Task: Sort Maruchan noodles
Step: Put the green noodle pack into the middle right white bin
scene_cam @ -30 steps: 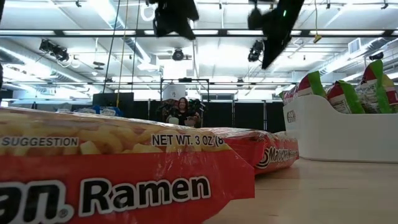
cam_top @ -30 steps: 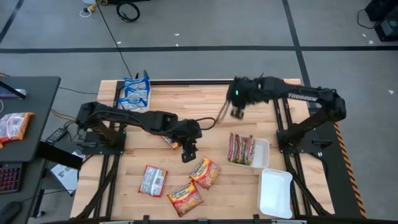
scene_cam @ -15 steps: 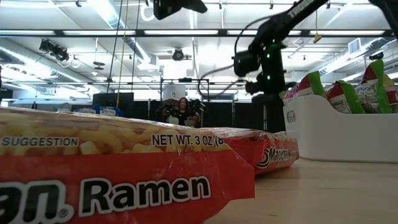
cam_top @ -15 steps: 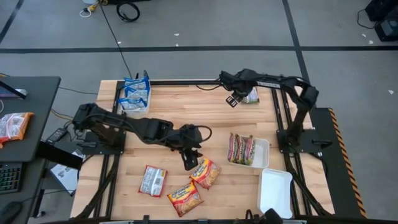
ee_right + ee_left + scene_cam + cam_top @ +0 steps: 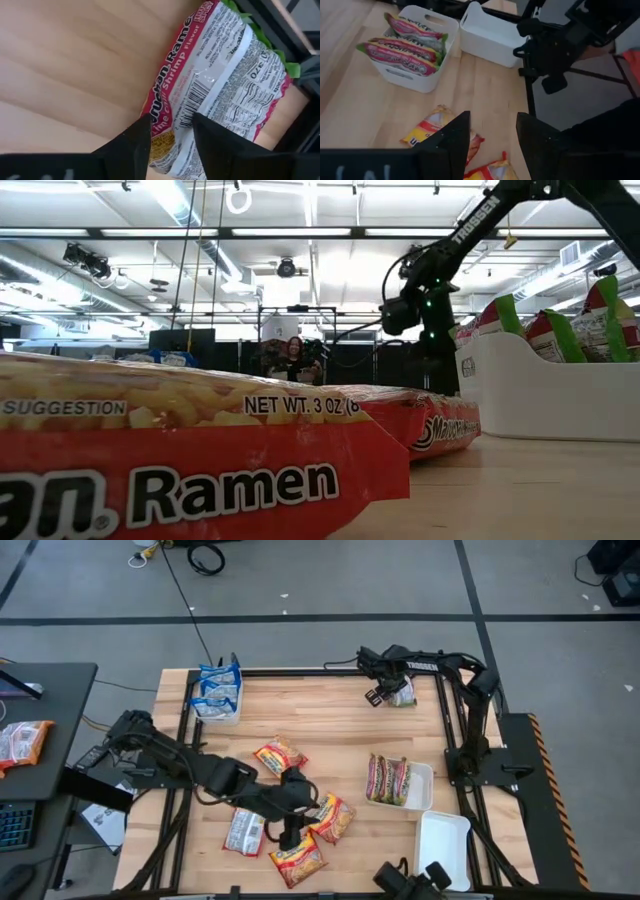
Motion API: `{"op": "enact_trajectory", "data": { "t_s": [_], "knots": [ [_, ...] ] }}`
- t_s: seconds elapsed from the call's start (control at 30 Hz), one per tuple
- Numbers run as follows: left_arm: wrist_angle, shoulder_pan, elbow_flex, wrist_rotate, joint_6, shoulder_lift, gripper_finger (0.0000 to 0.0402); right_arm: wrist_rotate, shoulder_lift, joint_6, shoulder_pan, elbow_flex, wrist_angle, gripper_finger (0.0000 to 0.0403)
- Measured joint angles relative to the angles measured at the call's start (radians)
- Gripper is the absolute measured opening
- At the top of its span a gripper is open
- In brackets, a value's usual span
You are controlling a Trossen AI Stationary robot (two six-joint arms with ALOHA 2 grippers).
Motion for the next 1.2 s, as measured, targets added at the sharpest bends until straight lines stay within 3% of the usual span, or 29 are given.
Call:
{"op": "enact_trajectory", "data": {
  "t_s": [0.13,0.3,0.5,0.6,0.83,0.97,1.2],
  "knots": [
    [-0.002,-0.005,0.0,-0.035,0.018,-0.026,0.016,0.004,0.003,0.008,0.008,0.002,0.018,0.0105],
    [-0.02,0.002,0.0,-0.096,0.087,-0.057,0.016,-0.039,-0.017,-0.028,0.027,0.002,0.012,0.0013],
    [-0.172,0.008,0.0,-0.176,0.109,-0.107,0.016,-0.137,-0.164,-0.136,0.066,-0.002,-0.003,0.0006],
    [-0.281,0.008,0.0,-0.218,0.112,-0.129,0.016,-0.265,-0.279,-0.174,0.099,-0.002,-0.013,0.0006],
    [-0.353,0.096,0.0,-0.271,0.104,-0.135,0.0174,-0.751,-0.56,-0.195,0.222,0.0,0.004,0.0004],
    [-0.351,0.19,-0.001,-0.203,0.164,-0.127,0.0204,-0.89,-0.672,-0.103,0.31,0.0,0.032,0.0004],
    [-0.076,0.328,0.0,0.04,0.295,-0.118,0.0271,-0.9,-0.786,0.063,0.483,0.0,0.183,0.0004]
  ]
}}
